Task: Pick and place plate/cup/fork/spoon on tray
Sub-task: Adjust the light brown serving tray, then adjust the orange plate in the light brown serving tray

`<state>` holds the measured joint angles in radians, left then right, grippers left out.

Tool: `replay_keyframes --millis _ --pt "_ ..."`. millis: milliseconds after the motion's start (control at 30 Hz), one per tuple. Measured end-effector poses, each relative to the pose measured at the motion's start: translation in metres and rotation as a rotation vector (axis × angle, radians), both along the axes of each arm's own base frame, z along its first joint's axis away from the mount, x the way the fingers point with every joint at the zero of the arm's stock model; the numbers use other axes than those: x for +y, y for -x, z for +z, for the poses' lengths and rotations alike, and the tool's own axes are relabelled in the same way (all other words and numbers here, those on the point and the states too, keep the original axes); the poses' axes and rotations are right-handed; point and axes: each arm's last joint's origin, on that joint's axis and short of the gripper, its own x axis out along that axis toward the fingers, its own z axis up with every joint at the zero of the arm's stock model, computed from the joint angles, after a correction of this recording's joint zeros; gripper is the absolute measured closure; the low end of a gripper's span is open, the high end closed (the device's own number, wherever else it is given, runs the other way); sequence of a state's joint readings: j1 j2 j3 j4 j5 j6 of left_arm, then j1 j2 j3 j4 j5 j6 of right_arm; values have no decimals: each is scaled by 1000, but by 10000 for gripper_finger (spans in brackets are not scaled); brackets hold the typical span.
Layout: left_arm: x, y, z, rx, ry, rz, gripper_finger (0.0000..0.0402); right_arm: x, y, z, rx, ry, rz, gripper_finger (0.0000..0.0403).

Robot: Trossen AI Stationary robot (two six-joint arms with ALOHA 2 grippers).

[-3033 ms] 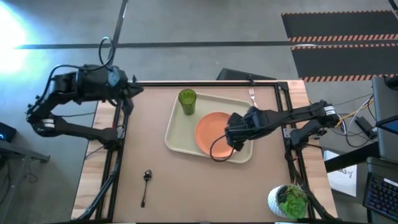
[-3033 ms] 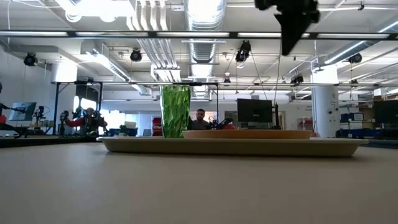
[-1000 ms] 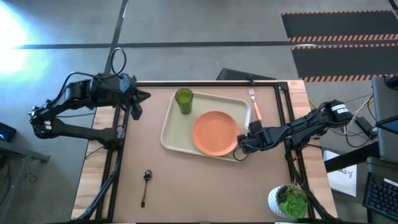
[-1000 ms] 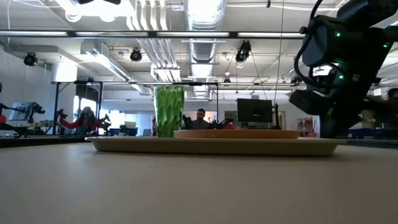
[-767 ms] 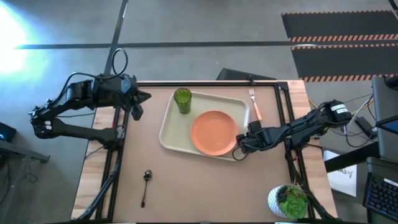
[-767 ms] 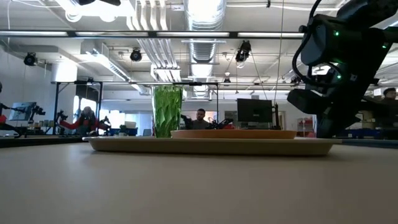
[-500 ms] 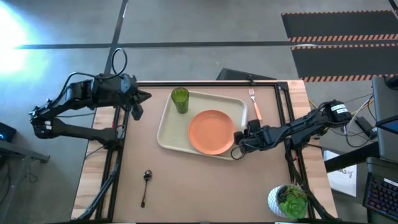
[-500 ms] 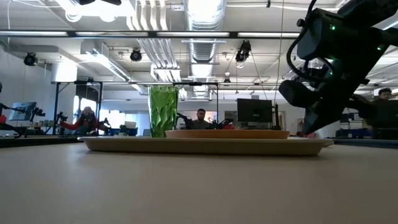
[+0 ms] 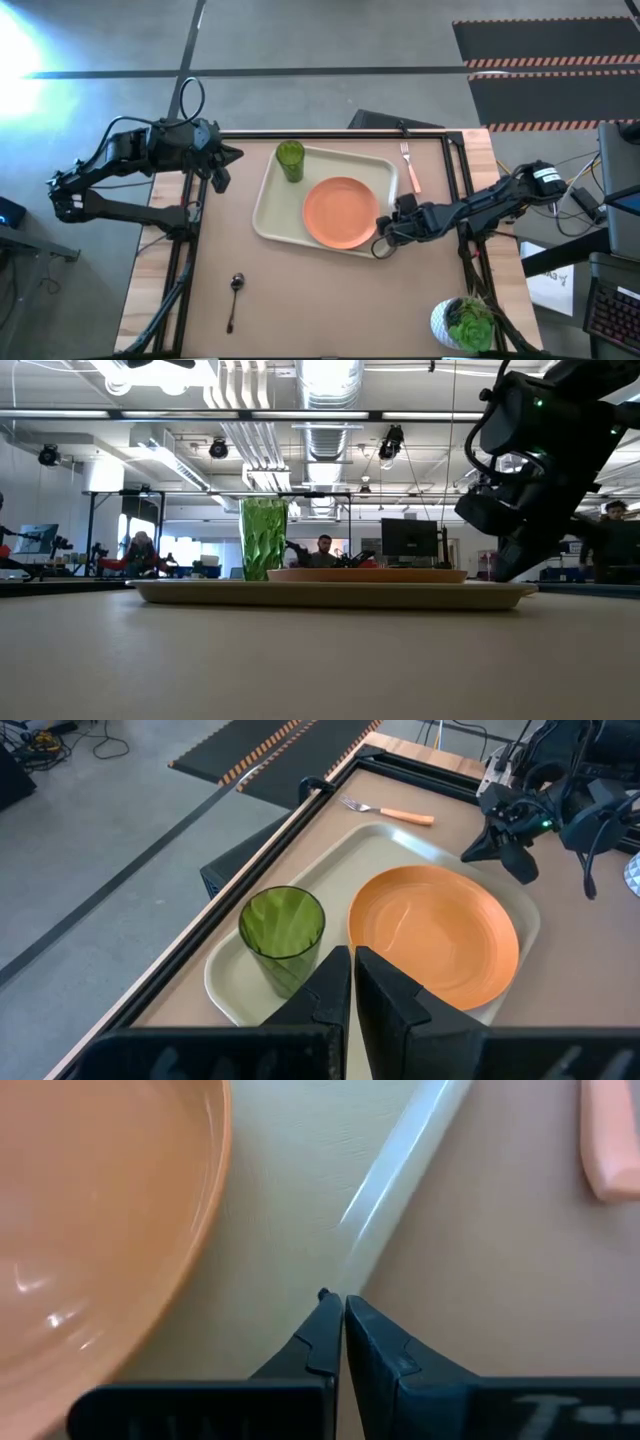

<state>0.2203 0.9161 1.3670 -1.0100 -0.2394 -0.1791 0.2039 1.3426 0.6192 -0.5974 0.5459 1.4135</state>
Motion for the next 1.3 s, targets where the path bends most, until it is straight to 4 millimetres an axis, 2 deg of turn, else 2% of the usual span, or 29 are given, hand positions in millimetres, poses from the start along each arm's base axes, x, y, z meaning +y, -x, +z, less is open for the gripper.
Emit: replay_keyframes --millis 367,567,867,1167,1300 --pt "0 -1 0 3 1 0 402 0 19 -2 183 -60 -22 394" --pt "1 -5 -1 4 1 0 402 3 14 -3 119 -76 -50 394" --pt "2 -9 -2 18 3 0 402 3 -3 1 -120 84 -83 394" --pt "2 -9 -2 8 1 0 402 2 -4 2 -134 119 -77 394" --pt "2 -9 -2 9 1 0 402 5 -4 6 -69 53 -38 394"
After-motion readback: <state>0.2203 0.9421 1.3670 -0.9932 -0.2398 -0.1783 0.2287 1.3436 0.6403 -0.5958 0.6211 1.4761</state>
